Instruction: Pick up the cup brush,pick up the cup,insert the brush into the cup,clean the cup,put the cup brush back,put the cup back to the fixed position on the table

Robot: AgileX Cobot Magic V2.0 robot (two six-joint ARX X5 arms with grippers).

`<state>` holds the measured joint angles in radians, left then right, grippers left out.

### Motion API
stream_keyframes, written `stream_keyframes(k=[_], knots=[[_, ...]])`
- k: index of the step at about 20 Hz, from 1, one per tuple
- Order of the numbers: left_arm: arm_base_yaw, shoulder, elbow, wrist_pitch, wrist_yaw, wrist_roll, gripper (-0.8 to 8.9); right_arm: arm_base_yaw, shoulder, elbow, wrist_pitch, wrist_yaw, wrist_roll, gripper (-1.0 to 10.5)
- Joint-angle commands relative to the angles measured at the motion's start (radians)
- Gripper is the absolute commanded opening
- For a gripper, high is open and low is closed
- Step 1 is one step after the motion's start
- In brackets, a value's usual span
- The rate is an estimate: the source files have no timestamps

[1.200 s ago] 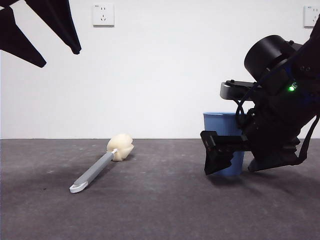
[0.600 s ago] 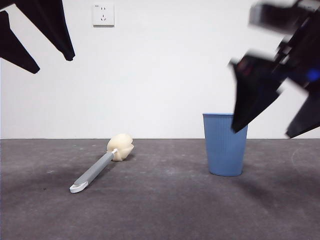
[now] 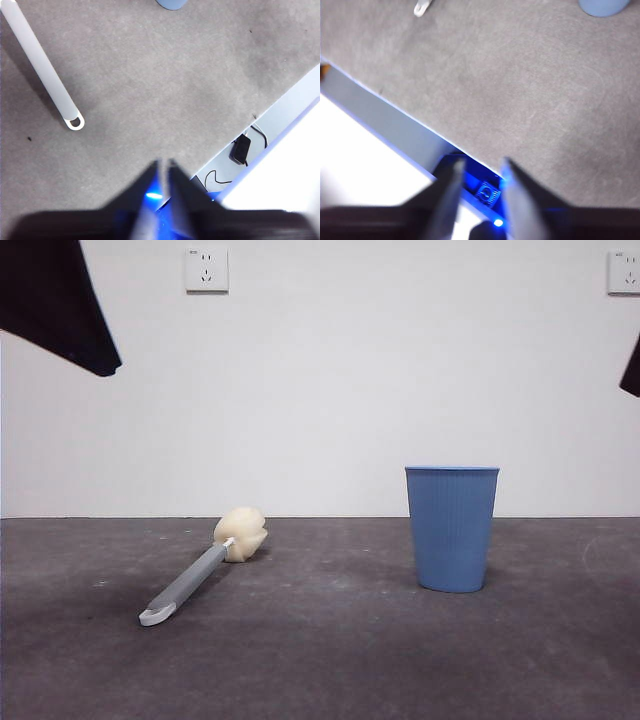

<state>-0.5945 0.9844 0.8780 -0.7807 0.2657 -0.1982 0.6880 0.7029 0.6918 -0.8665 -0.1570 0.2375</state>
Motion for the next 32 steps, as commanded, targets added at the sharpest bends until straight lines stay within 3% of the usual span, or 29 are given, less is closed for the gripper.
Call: stream_keyframes(k=[1,12,14,16,18,21,23,27,32], knots=[[-0.001,-0.001,-0.001,0.002,-0.002,0.016,-0.03,0.002,-0.004,0.004,0.005,0.004,0.042,0.0],[-0.004,-0.004,-0.001,0.002,0.002,0.016,-0.03,0.002,-0.003,0.004,0.010,0.058,0.049,0.0],[0.018,-0.043,-0.001,0.033,-0.129,0.105,-0.03,0.002,-0.003,0.004,0.010,0.058,0.049,0.0],[0.068,-0.104,-0.005,0.075,-0.215,0.208,-0.03,0.002,-0.003,0.004,0.010,0.059,0.049,0.0],[0.166,-0.209,-0.053,0.215,-0.198,0.276,-0.03,0.002,-0.003,0.004,0.010,0.058,0.049,0.0],[0.366,-0.413,-0.232,0.525,-0.154,0.277,-0.03,0.002,-0.003,0.004,0.009,0.058,0.049,0.0],[0.462,-0.536,-0.361,0.646,-0.156,0.277,-0.03,0.002,-0.004,0.004,0.009,0.058,0.049,0.0],[0.568,-0.720,-0.583,0.698,-0.158,0.277,-0.03,0.002,-0.003,0.004,0.009,0.058,0.049,0.0],[0.609,-0.870,-0.783,0.698,-0.160,0.248,-0.03,0.002,-0.003,0.004,0.010,0.058,0.049,0.0]])
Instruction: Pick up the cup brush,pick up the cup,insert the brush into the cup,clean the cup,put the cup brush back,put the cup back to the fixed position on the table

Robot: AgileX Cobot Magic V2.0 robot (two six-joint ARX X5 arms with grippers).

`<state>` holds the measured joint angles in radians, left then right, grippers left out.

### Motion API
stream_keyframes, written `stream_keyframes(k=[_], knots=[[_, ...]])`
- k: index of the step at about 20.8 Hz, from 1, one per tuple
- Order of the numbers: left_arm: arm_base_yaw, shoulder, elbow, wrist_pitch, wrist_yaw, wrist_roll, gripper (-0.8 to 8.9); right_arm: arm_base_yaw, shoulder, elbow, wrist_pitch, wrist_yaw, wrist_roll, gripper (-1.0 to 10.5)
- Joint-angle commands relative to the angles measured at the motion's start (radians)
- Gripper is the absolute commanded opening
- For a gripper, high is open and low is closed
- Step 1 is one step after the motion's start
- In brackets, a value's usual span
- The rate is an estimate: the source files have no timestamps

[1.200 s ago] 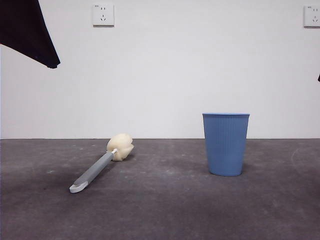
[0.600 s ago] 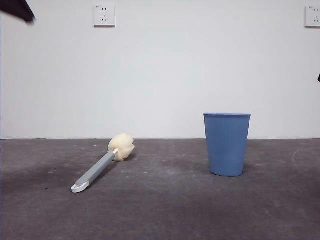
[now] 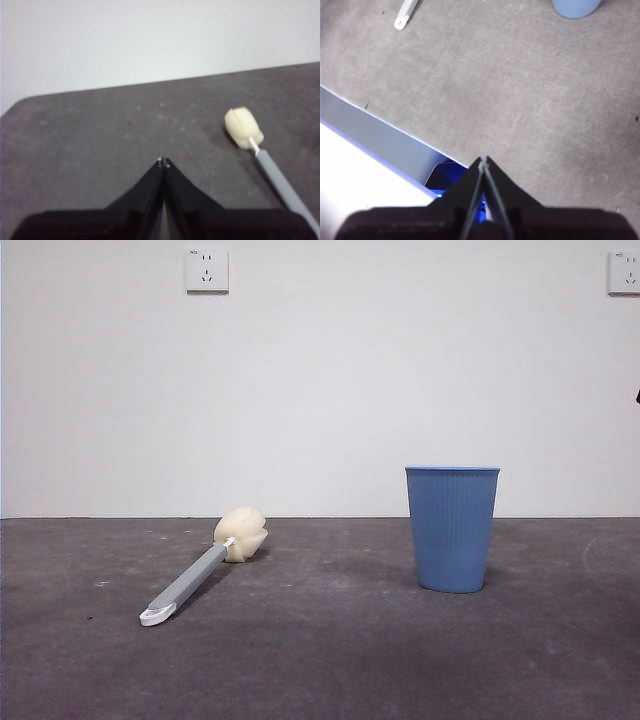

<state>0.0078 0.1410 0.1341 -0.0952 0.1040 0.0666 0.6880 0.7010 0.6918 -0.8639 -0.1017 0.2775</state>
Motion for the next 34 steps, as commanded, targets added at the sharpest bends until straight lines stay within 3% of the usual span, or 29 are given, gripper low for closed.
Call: stream_keyframes(k=[1,9,24,25,27,30,31,34], knots=[[0.007,-0.041,-0.064,0.012,0.001,-0.022,-0.03,0.002,-0.002,0.004,0.007,0.003,0.009,0.0],[0.007,-0.112,-0.130,-0.079,0.002,-0.040,-0.03,0.002,-0.002,0.004,0.007,0.003,0.009,0.0],[0.007,-0.116,-0.130,-0.079,0.003,-0.040,-0.03,0.002,-0.002,0.004,0.006,0.003,0.009,0.0],[0.007,-0.116,-0.130,-0.079,0.003,-0.040,-0.03,-0.006,-0.010,0.004,0.011,0.017,-0.054,0.0],[0.007,-0.116,-0.130,-0.079,0.004,-0.040,-0.03,-0.071,-0.042,-0.002,0.081,0.057,-0.159,0.0],[0.007,-0.116,-0.130,-0.079,0.003,-0.040,-0.03,-0.272,-0.132,-0.063,0.339,-0.072,-0.298,0.0],[0.007,-0.116,-0.130,-0.079,0.004,-0.040,-0.03,-0.356,-0.171,-0.096,0.407,-0.111,-0.312,0.0],[0.007,-0.116,-0.130,-0.079,0.004,-0.040,-0.03,-0.557,-0.285,-0.207,0.512,-0.117,-0.319,0.0]])
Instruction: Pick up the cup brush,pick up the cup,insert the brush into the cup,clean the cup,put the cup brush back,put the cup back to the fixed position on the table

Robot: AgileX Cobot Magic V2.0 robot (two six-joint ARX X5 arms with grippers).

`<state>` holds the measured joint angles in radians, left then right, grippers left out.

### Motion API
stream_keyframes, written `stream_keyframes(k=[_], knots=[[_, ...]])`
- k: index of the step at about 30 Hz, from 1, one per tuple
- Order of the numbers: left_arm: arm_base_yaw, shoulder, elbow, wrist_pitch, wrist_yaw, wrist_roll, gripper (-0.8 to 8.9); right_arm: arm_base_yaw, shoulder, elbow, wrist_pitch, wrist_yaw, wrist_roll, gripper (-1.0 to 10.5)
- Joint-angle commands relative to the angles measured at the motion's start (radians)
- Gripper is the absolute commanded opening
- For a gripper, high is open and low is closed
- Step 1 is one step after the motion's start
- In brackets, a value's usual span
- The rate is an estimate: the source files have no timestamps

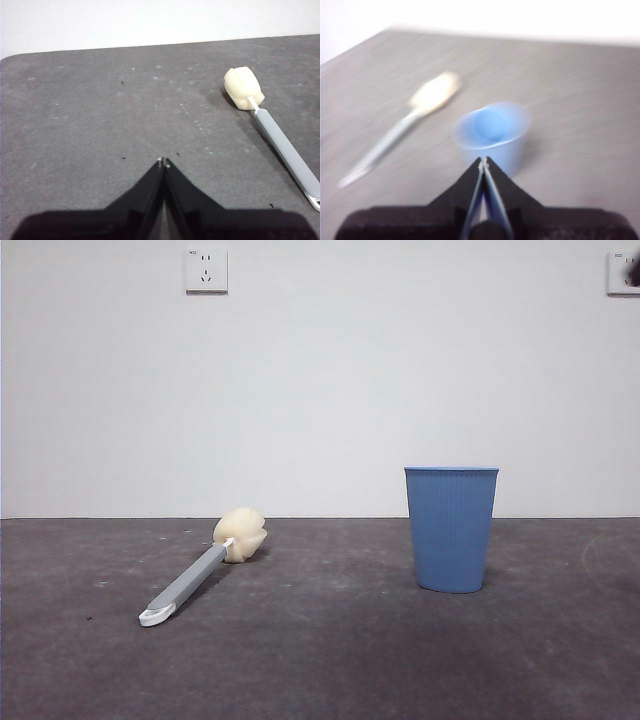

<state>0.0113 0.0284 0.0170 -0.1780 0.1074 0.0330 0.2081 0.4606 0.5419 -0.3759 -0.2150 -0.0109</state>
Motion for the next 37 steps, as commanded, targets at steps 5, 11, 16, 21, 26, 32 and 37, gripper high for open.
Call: stream_keyframes(k=[5,11,16,21,26,32,37], knots=[[0.003,-0.004,-0.013,0.004,0.000,-0.007,-0.03,-0.204,-0.261,-0.283,0.160,0.011,-0.031,0.0],[0.003,-0.004,-0.013,0.004,0.000,-0.006,-0.03,-0.214,-0.391,-0.440,0.182,0.011,0.023,0.0],[0.003,-0.004,-0.013,0.004,0.000,-0.006,-0.03,-0.214,-0.430,-0.500,0.151,0.011,0.061,0.0],[0.003,-0.004,-0.013,0.005,0.000,-0.006,-0.03,-0.214,-0.459,-0.512,0.137,0.011,0.070,0.0],[0.003,-0.004,-0.013,0.004,0.000,-0.006,-0.03,-0.214,-0.460,-0.512,0.137,0.011,0.086,0.0],[0.003,-0.004,-0.013,0.004,0.000,-0.006,-0.03,-0.214,-0.450,-0.511,0.136,0.011,0.089,0.0],[0.003,-0.004,-0.013,0.004,0.000,-0.006,-0.03,-0.214,-0.447,-0.511,0.136,0.012,0.089,0.0]])
